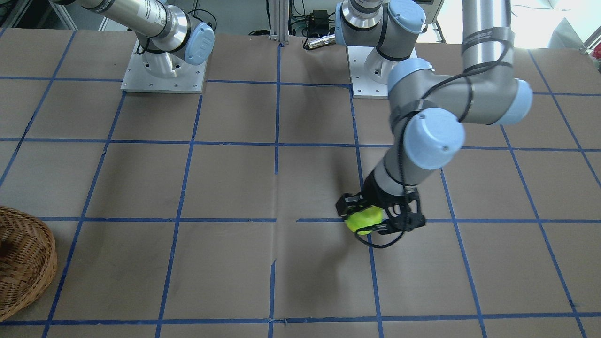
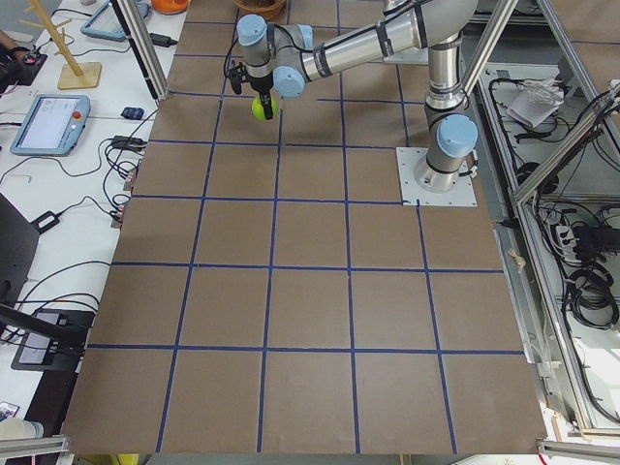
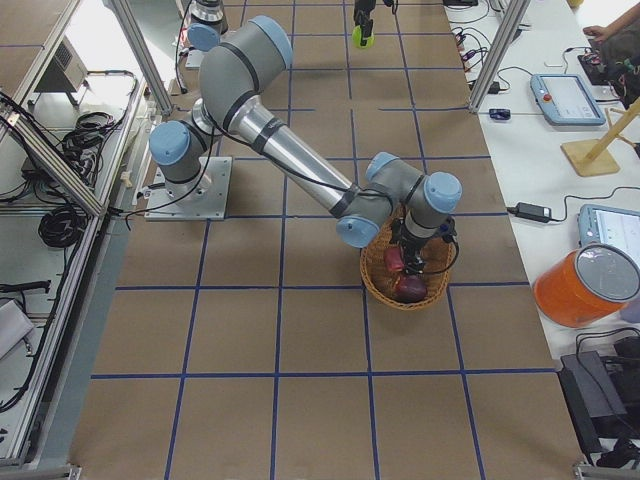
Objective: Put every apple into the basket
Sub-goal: 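Carry the green apple to center and release with left while right returns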
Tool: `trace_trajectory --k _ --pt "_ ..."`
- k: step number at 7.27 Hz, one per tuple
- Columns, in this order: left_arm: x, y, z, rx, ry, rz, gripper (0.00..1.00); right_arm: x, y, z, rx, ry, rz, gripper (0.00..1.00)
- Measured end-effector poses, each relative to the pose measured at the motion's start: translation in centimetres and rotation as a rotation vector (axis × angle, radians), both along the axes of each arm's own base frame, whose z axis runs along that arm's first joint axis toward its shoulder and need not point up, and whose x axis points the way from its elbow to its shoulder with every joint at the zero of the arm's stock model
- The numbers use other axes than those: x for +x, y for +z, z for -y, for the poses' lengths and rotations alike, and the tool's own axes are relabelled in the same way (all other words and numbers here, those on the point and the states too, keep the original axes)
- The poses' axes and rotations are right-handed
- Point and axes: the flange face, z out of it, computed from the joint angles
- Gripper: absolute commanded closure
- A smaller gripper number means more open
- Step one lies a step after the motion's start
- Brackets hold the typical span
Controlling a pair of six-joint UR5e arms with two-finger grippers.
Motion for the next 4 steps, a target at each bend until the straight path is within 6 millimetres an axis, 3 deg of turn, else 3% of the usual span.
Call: trace_trajectory --k 1,2,3,4 --pt "-5.4 -1.7 -1.5 0.003 0.024 0.0 0.54 1.1 1.5 0.6 -0.012 -0.002 -0.008 0.0" --pt "-9.2 -3.9 -2.7 0.01 0.023 0.003 0.27 3.2 3.6 1.3 -0.019 -0.003 -0.014 0.0" --pt "-11.4 -6.2 -3.4 0.003 0.033 -0.001 0.0 5.9 5.7 2.0 -0.022 -0.001 -0.017 0.0" --pt "-12.4 -8.1 -3.7 -0.002 0.055 -0.005 0.0 8.9 7.5 2.5 -0.018 0.004 -0.014 0.0"
